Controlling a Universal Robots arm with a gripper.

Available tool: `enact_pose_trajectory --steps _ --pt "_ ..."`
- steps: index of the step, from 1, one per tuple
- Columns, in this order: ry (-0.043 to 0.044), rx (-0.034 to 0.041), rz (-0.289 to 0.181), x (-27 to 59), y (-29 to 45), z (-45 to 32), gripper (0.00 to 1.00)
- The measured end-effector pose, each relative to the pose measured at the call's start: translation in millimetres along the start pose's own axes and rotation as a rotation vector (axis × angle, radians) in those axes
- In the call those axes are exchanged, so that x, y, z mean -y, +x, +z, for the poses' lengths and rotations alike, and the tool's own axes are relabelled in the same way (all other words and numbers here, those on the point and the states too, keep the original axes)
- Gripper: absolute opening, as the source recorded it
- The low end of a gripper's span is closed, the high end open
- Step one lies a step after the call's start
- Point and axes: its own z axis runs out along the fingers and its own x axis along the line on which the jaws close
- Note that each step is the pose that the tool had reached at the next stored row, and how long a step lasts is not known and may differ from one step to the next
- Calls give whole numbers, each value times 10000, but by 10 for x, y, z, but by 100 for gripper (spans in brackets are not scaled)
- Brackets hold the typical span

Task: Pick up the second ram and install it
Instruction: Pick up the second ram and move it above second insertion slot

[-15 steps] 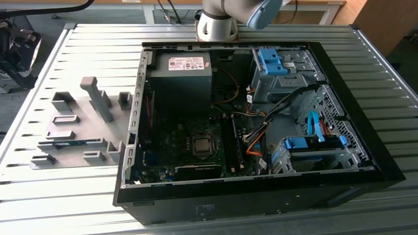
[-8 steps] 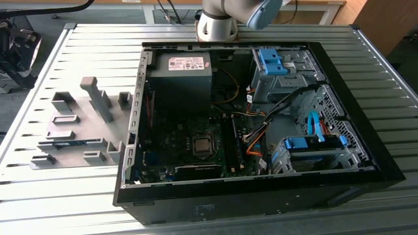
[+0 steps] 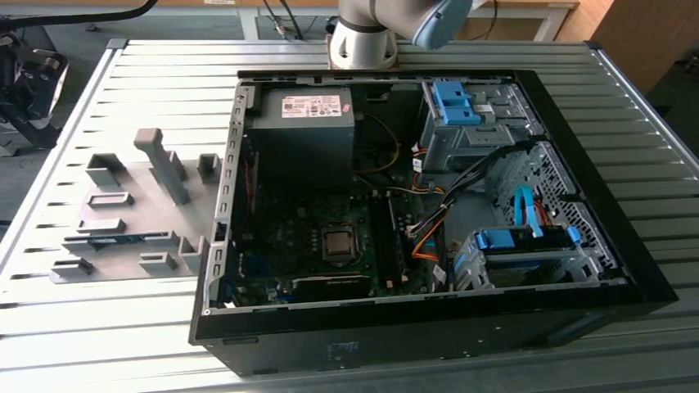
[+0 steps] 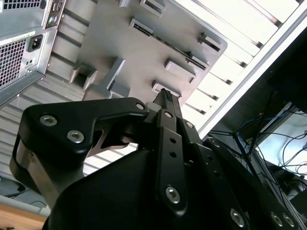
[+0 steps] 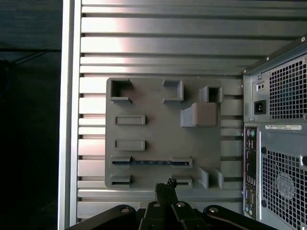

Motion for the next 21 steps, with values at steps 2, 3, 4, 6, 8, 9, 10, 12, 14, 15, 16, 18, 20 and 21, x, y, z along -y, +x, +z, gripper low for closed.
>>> enact_pose_trajectory --steps 2,3,4,6,8,9,10,12,14,15,16,18,20,21 --pt "-3 -3 -99 1 6 0 10" --pt "-3 -7 -173 0 9 0 10" --pt "-5 -10 -253 1 13 0 10" --pt "-5 -17 -397 1 18 0 10" --pt "-7 -19 -460 0 19 0 10" --pt "-7 -19 -461 0 20 0 10" --pt "-6 -20 -474 1 20 0 10" --pt "-7 -20 -488 1 20 0 10" --pt "-8 -21 -500 0 20 0 10" --pt "-7 -21 -507 1 20 0 10" --pt "-7 -21 -515 1 20 0 10" --pt "-8 -23 -538 0 20 0 10" --pt "-8 -24 -565 1 20 0 10" --pt "-8 -24 -580 1 20 0 10"
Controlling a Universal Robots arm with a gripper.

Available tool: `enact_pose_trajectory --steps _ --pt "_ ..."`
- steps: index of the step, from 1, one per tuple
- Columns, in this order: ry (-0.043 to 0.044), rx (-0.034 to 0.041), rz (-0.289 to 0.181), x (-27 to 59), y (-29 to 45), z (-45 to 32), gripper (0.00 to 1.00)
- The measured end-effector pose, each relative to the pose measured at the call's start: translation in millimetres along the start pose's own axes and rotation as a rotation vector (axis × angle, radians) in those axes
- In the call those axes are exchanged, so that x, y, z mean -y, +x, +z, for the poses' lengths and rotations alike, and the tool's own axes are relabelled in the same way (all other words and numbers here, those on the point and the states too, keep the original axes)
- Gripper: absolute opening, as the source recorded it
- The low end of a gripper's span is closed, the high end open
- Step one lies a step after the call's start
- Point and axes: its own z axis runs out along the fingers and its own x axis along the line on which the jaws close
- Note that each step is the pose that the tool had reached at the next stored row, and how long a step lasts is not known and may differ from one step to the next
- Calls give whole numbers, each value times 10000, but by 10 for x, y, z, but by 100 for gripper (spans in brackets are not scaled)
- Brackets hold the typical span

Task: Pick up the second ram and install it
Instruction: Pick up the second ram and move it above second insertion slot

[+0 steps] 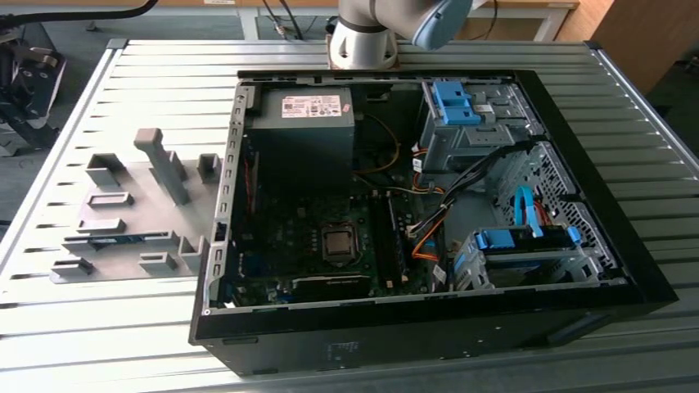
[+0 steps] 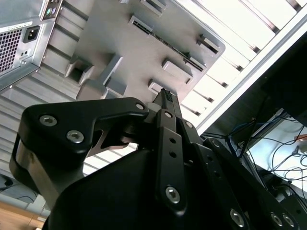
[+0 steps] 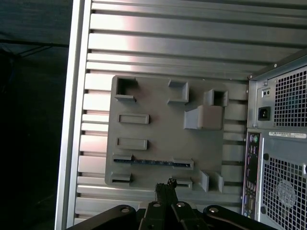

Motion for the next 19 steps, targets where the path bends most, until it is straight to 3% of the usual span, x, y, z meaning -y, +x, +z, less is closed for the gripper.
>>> enact_pose_trajectory --steps 19 --pt "-4 -12 -273 0 0 0 10"
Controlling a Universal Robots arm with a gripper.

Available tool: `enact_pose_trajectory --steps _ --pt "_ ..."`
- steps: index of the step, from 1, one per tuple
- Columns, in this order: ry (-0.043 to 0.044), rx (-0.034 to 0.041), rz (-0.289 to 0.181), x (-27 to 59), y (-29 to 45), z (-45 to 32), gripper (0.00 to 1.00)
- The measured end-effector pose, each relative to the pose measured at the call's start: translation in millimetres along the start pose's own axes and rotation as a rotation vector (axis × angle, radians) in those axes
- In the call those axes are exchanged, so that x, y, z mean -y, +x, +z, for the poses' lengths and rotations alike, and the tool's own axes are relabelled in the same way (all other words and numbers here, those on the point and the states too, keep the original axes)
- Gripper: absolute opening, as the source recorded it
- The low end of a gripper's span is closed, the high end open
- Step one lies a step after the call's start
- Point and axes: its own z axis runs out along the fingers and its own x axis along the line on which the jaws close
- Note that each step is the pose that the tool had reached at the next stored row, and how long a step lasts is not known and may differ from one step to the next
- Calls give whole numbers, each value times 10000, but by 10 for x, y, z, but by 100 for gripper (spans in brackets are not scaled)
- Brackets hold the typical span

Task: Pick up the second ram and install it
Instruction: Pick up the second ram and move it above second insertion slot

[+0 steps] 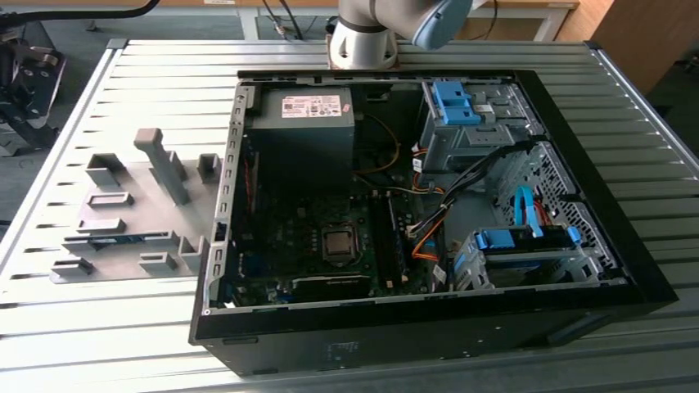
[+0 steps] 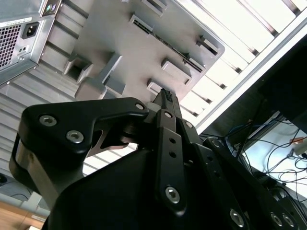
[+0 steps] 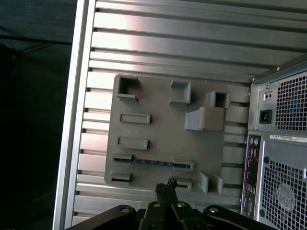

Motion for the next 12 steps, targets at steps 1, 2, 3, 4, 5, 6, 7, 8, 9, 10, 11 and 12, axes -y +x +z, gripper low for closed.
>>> enact_pose_trajectory --steps 1,2,3,4,5,6,7,8,9,10,11,12 --pt "0 -1 -19 0 0 0 10" --pt "0 -2 -43 0 0 0 10" --pt "-1 -3 -70 0 0 0 10" --pt "-1 -5 -100 0 0 0 10" --pt "-2 -6 -134 0 0 0 10" --pt "-2 -8 -173 0 0 0 10" --pt "-2 -10 -215 0 0 0 10" --pt "-3 -12 -258 0 0 0 10" --pt "-4 -14 -307 0 0 0 10" --pt "-4 -16 -350 0 0 0 10" --pt "-5 -17 -391 0 0 0 10" --pt "-5 -19 -432 0 1 0 10"
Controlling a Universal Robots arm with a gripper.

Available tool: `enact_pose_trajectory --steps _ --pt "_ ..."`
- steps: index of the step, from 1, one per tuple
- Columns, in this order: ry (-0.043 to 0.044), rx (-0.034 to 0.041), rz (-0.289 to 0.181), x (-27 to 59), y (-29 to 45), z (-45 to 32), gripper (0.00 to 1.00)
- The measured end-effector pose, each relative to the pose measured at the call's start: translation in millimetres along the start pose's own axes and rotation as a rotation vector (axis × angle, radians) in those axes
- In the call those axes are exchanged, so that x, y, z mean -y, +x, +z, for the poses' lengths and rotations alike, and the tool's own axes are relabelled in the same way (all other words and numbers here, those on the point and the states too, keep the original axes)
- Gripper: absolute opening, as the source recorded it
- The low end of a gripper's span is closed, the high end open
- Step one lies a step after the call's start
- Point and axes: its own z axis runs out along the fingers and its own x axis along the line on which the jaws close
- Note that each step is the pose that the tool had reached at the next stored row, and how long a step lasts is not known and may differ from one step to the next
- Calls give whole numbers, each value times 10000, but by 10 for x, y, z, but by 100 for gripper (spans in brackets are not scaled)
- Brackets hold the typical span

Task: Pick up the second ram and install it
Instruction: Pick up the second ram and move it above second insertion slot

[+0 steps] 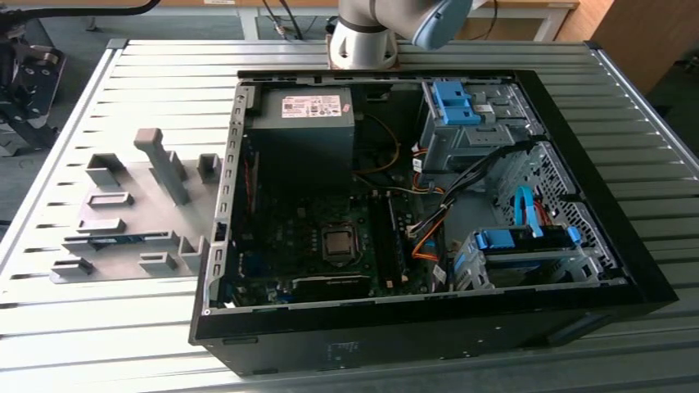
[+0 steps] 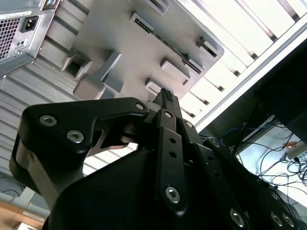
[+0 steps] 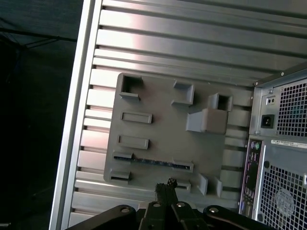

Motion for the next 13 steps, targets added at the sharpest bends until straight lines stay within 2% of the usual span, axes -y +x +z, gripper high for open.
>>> enact_pose_trajectory --steps 6,8,13 --pt "-4 -11 -256 0 1 0 10" --pt "-7 -25 -570 0 3 0 10" --pt "-10 -33 -761 -1 4 0 10"
